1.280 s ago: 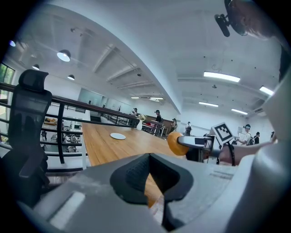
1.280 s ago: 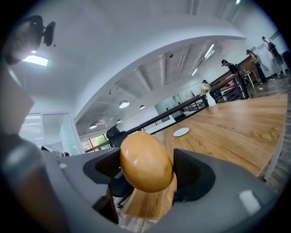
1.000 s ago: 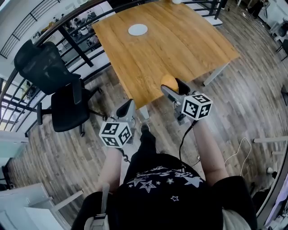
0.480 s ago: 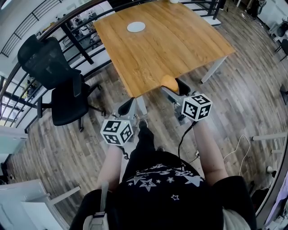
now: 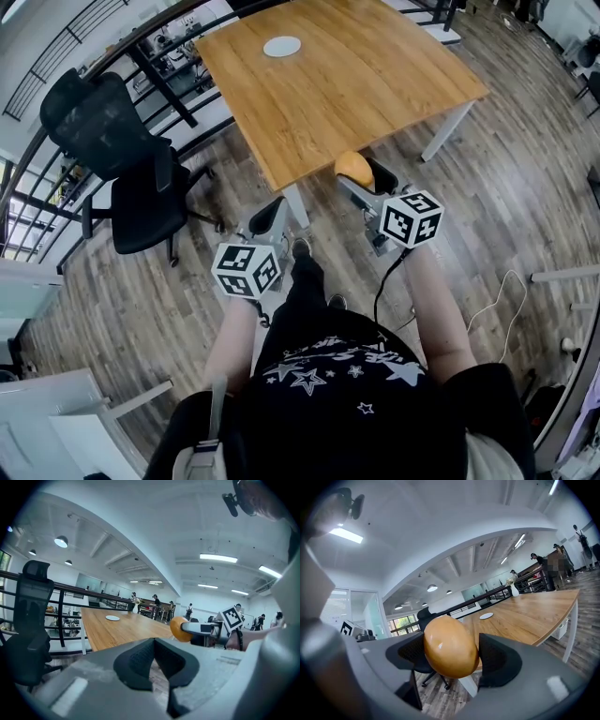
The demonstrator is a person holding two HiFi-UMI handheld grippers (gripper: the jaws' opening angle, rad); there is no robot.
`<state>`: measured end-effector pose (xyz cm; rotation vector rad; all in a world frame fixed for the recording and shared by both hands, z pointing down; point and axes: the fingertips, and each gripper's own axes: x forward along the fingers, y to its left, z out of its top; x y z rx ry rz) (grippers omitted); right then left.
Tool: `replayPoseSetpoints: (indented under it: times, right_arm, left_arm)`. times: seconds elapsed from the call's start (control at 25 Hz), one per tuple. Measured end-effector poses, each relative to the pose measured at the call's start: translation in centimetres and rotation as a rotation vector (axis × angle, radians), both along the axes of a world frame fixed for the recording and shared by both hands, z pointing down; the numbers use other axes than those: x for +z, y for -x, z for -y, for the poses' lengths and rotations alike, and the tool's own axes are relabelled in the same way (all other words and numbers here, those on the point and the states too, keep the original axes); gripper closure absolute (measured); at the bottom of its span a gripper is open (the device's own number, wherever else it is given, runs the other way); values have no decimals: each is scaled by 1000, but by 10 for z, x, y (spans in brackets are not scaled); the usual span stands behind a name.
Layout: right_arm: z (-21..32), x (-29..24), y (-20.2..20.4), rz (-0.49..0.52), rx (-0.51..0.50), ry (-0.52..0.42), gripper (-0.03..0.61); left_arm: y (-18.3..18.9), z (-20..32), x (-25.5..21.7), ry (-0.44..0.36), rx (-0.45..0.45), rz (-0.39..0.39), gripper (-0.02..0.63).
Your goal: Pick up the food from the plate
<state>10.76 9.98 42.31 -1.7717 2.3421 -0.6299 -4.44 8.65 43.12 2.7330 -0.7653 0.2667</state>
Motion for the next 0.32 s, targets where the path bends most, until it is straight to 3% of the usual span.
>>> replayPoseSetpoints:
  times: [0.32]
  right_arm:
    - [-13,-4,-4,-6,12,1,212]
  left_arm:
    - [-4,-12,-4,1,12,5,612]
